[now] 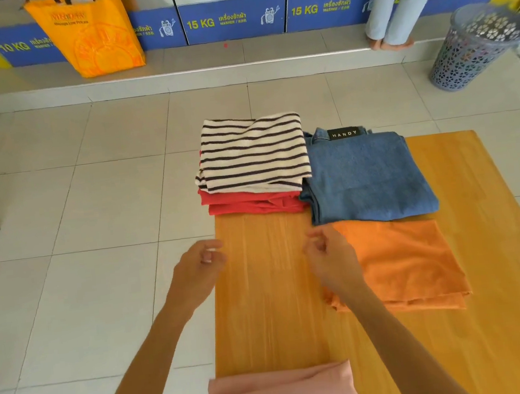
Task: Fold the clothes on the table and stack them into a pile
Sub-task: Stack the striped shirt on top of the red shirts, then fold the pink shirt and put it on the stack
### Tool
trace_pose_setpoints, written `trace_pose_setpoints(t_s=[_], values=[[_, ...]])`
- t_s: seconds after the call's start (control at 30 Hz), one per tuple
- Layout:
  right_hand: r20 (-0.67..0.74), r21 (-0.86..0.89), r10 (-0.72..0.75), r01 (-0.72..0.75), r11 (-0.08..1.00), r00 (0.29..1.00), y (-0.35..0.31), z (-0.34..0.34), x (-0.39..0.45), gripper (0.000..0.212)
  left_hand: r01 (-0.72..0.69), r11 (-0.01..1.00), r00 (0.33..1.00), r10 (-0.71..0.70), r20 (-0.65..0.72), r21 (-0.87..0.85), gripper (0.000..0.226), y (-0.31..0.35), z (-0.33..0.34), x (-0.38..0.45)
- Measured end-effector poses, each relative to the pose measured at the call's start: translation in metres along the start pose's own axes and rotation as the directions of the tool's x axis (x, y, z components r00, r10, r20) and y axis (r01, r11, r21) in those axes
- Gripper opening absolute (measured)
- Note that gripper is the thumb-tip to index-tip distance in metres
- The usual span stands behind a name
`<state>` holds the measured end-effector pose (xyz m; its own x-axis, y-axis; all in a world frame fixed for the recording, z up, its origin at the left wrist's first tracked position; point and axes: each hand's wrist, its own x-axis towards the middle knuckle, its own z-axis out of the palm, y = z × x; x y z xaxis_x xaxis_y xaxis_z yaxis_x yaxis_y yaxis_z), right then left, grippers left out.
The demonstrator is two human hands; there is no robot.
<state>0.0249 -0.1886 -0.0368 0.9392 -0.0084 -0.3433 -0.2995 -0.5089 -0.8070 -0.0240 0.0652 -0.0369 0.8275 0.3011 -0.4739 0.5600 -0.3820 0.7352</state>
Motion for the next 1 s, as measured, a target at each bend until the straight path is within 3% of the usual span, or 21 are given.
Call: trace_pose_setpoints(t_s=[0.13,0.37,0.53,0.63,0.73,0.87,0.93,1.0], values=[[0.070,-0.044,0.068,-0.065,0.997,0.995,0.048,0.000,-0.087,0.012,0.089,0.995,0.993,-0.086,0.087,-0.039,0.017,-0.047,0.020,-0.085],[-0.029,-0.314,0.024,-0.032,0.949,0.999,0.108,0.003,-0.188,0.014,0.075,0.989,0.996,-0.080,0.030,0.130,0.017,-0.107,0.045,-0.171],[0.016,-0.378,0.129,-0.114,0.919,0.991,0.110,0.004,-0.212,0.041,0.126,0.946,0.986,-0.088,-0.139,0.297,0.057,-0.124,0.058,-0.198],[-0.007,-0.445,0.182,-0.167,0.880,0.983,0.111,0.011,-0.219,0.058,0.239,0.948,0.971,-0.227,-0.079,0.212,0.079,-0.131,0.060,-0.202],[0.023,-0.494,0.204,-0.166,0.853,0.979,0.116,0.015,-0.222,0.058,0.237,0.915,0.965,-0.260,0.028,0.326,0.067,-0.133,0.062,-0.205],[0.108,-0.522,0.228,-0.140,0.841,0.968,0.126,0.018,-0.222,0.053,0.205,0.883,0.967,-0.248,0.050,0.422,0.060,-0.137,0.062,-0.207],[0.123,-0.533,0.237,-0.137,0.835,0.964,0.131,0.020,-0.220,0.052,0.167,0.889,0.980,-0.197,0.029,0.426,0.053,-0.141,0.063,-0.204],[0.125,-0.522,0.227,-0.131,0.843,0.966,0.134,0.020,-0.218,0.051,0.132,0.907,0.990,-0.100,-0.099,0.400,0.041,-0.141,0.064,-0.203]])
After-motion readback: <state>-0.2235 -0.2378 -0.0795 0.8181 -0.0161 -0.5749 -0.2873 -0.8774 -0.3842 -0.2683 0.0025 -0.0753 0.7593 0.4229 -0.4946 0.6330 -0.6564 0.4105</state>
